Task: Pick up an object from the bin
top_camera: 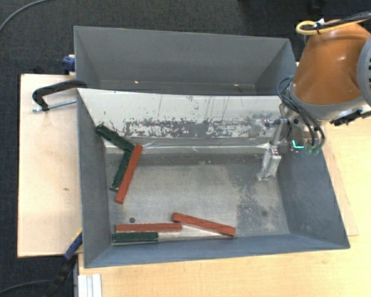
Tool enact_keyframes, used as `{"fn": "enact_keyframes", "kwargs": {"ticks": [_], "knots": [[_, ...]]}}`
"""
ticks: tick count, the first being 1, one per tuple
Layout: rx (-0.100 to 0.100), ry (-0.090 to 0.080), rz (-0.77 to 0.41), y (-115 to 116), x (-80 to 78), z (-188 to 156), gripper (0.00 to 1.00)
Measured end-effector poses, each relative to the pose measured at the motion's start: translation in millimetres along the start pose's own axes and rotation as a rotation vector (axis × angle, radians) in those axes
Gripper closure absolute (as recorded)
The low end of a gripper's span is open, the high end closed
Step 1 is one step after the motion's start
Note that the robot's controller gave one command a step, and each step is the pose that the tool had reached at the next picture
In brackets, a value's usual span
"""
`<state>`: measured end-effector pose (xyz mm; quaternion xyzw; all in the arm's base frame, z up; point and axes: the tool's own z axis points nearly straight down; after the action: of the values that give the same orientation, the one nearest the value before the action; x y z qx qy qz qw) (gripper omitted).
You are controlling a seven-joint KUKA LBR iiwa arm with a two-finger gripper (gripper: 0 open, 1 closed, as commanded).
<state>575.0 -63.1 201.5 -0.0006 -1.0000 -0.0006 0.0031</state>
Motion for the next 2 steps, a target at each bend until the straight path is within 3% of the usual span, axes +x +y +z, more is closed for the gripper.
{"fn": "enact_keyframes", "kwargs": {"ticks": [1, 2], "knots": [[-0.002, 0.001, -0.117, 55, 25.3, 89, 0.00], [-0.001, -0.005, -0.510, 178, 70.5, 114, 0.00]]}}
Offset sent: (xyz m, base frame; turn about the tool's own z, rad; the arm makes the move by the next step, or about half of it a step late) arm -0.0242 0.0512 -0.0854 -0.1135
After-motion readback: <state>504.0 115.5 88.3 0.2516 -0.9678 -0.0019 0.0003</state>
